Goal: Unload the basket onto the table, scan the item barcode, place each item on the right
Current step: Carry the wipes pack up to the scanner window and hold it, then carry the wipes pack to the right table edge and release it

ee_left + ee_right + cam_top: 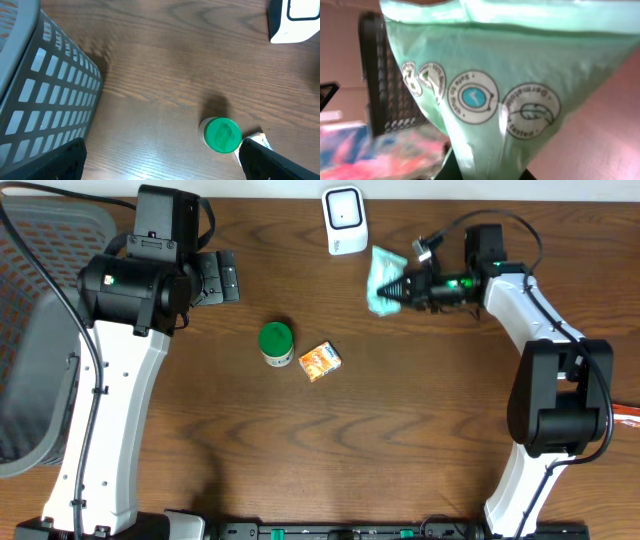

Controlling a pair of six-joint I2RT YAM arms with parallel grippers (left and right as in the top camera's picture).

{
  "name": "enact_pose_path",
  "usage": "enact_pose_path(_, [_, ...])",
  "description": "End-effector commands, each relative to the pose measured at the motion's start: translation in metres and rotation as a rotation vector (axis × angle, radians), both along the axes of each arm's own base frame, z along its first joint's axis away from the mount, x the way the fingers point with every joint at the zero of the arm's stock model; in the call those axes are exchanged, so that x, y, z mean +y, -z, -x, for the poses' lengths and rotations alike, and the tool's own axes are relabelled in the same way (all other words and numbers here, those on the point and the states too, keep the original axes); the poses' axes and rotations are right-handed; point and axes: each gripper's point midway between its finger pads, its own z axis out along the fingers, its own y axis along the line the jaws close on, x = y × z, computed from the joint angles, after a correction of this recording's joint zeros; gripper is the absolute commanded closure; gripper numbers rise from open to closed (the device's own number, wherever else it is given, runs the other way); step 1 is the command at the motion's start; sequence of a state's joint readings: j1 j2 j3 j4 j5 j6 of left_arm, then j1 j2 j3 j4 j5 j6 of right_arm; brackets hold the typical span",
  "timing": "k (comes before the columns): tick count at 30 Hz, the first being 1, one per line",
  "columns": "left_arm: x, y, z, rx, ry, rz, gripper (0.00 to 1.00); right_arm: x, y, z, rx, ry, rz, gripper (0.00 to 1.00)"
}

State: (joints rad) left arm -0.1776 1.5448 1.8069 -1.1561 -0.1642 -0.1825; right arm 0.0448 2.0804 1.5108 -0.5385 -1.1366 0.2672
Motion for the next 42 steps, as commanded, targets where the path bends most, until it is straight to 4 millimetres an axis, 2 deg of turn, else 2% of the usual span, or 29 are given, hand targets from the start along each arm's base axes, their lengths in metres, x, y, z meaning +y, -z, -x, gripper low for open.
enact_pose_path(1, [0.004, 0.0, -0.001, 0.001, -0.012, -0.015, 0.02, 0.025, -0.018, -0.026, -0.106, 0.056, 0.044, 0.99])
enact_pose_path(7, [0.004, 0.0, -0.001, 0.002, -0.012, -0.015, 0.02, 0.048, -0.018, -0.062, -0.223, 0.177, 0.181, 0.99])
enact_pose_path(10, [0.005, 0.0, -0.001, 0.001, -0.012, -0.015, 0.02, 0.051, -0.018, -0.08, -0.255, 0.219, 0.223, 0.99])
enact_pose_path(15, [0.004, 0.0, -0.001, 0.001, -0.012, -0.015, 0.02, 0.049, -0.022, -0.122, -0.273, 0.287, 0.235, 0.99])
enact_pose_path(18, [0.004, 0.0, -0.001, 0.001, -0.012, -0.015, 0.02, 0.05, -0.012, -0.144, -0.227, 0.325, 0.241, 0.99])
enact_pose_path(23, [0.004, 0.0, -0.001, 0.001, -0.012, -0.015, 0.02, 0.059, 0.023, -0.169, -0.094, 0.365, 0.224, 0.99])
enact_pose_path(26, [0.004, 0.0, -0.001, 0.001, -0.012, -0.015, 0.02, 0.065, 0.04, -0.174, -0.027, 0.393, 0.211, 0.99])
enact_pose_path(30, [0.004, 0.0, -0.001, 0.001, -0.012, -0.015, 0.02, 0.061, 0.054, -0.174, 0.052, 0.468, 0.248, 0.99])
enact_pose_path(39, [0.004, 0.0, -0.001, 0.001, -0.012, -0.015, 0.02, 0.072, 0.059, -0.164, 0.251, 0.56, 0.206, 0.99])
enact_pose_path(42, [0.004, 0.0, -0.001, 0.001, -0.012, -0.015, 0.02, 0.083, 0.057, -0.159, 0.298, 0.55, 0.173, 0.99])
